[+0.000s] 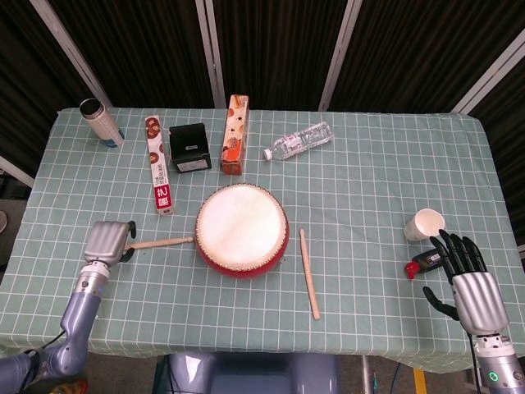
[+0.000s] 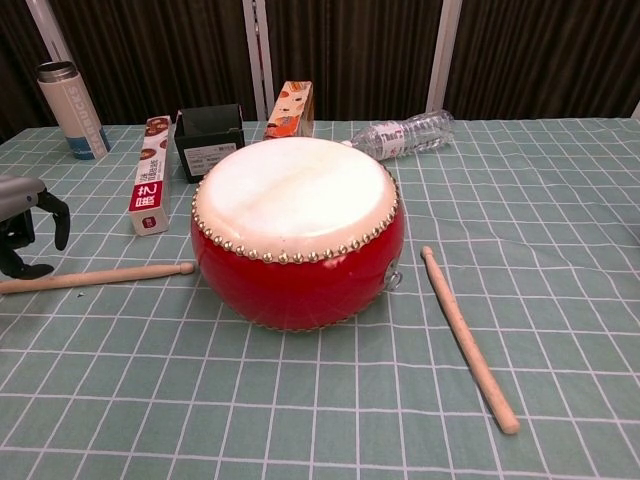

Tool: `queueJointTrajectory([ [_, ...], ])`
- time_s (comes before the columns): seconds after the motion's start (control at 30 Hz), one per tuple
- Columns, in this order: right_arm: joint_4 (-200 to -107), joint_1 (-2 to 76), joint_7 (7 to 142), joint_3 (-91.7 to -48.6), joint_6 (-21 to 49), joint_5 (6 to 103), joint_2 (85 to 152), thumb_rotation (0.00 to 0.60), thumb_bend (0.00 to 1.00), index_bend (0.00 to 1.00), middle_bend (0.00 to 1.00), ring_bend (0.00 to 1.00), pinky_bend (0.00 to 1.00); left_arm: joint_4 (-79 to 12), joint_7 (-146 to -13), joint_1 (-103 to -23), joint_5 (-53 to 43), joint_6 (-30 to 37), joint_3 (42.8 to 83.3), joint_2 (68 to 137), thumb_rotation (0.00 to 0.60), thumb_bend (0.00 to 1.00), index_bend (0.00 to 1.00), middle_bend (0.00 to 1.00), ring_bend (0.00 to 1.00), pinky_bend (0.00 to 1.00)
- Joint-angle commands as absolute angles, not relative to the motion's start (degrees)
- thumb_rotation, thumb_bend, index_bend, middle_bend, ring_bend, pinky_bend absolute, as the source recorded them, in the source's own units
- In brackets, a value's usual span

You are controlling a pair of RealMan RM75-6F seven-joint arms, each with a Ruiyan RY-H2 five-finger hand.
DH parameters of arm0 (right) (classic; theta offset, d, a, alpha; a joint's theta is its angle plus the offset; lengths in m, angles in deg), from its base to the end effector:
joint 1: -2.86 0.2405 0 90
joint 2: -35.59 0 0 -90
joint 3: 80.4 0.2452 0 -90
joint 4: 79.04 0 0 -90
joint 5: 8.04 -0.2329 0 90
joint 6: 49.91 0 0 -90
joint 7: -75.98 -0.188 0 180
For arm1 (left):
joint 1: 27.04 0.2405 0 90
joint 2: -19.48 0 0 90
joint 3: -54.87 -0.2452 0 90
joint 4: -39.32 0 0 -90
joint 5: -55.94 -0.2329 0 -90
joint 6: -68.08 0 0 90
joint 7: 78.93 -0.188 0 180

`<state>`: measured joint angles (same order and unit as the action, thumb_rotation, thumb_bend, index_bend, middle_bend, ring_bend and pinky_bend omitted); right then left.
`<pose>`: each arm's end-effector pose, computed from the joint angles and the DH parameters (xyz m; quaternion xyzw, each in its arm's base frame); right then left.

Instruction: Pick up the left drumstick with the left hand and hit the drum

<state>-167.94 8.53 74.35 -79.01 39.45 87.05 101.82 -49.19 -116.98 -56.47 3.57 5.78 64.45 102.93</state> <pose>-0.2857 -0.2222 0.1233 0.6317 -0.3370 0.4361 0.5452 -0.2464 0.3489 -0.0083 -0.6902 -0.3934 -0.2245 0.5642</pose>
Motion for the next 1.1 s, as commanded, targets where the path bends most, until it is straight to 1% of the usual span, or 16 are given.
queueJointTrajectory([
  [0.03, -168.0, 8.5, 74.3, -79.0, 39.4, 87.0, 101.8, 0.600, 0.30, 0.00, 0.00, 0.00, 0.06, -48.1, -116.8, -56.9, 5.0, 6.2, 64.2, 103.4, 0.600, 0.28, 0.47, 1.00, 1.00, 0.94],
  [0.13, -168.0, 8.5, 74.3, -79.0, 39.4, 87.0, 101.8, 0.600, 0.30, 0.00, 0.00, 0.00, 0.06, -47.5, -116.6, -57.2, 6.2, 6.7, 64.1, 104.0, 0.600, 0.30, 0.47, 1.00, 1.00, 0.94],
  [0.47, -167.8, 8.5, 74.3, -79.0, 39.6, 87.3, 101.9, 0.600, 0.30, 0.00, 0.00, 0.00, 0.06, -44.9, -117.1, -58.8, 9.0, 7.7, 63.5, 107.0, 0.600, 0.30, 0.48, 1.00, 1.00, 0.94],
  [0.57, -167.7, 8.5, 74.2, -79.0, 39.7, 87.3, 101.9, 0.600, 0.30, 0.00, 0.00, 0.00, 0.06, -43.9, -117.1, -59.2, 9.6, 7.7, 63.4, 107.7, 0.600, 0.32, 0.48, 1.00, 1.00, 0.94],
  [0.63, -167.7, 8.5, 74.1, -79.0, 39.7, 87.3, 101.9, 0.600, 0.30, 0.00, 0.00, 0.00, 0.06, -43.4, -117.0, -59.4, 10.0, 7.8, 63.4, 107.9, 0.600, 0.33, 0.49, 1.00, 1.00, 0.94],
  [0.93, -167.7, 8.5, 74.3, -78.9, 39.7, 87.3, 102.0, 0.600, 0.30, 0.00, 0.00, 0.00, 0.06, -41.9, -116.7, -60.0, 11.0, 8.1, 63.3, 108.4, 0.600, 0.34, 0.48, 1.00, 1.00, 0.94],
  [1.1, -167.7, 8.5, 74.3, -78.9, 39.7, 87.3, 102.0, 0.600, 0.30, 0.00, 0.00, 0.00, 0.06, -41.3, -116.9, -60.2, 11.3, 8.3, 62.5, 108.8, 0.600, 0.34, 0.47, 1.00, 1.00, 0.94],
])
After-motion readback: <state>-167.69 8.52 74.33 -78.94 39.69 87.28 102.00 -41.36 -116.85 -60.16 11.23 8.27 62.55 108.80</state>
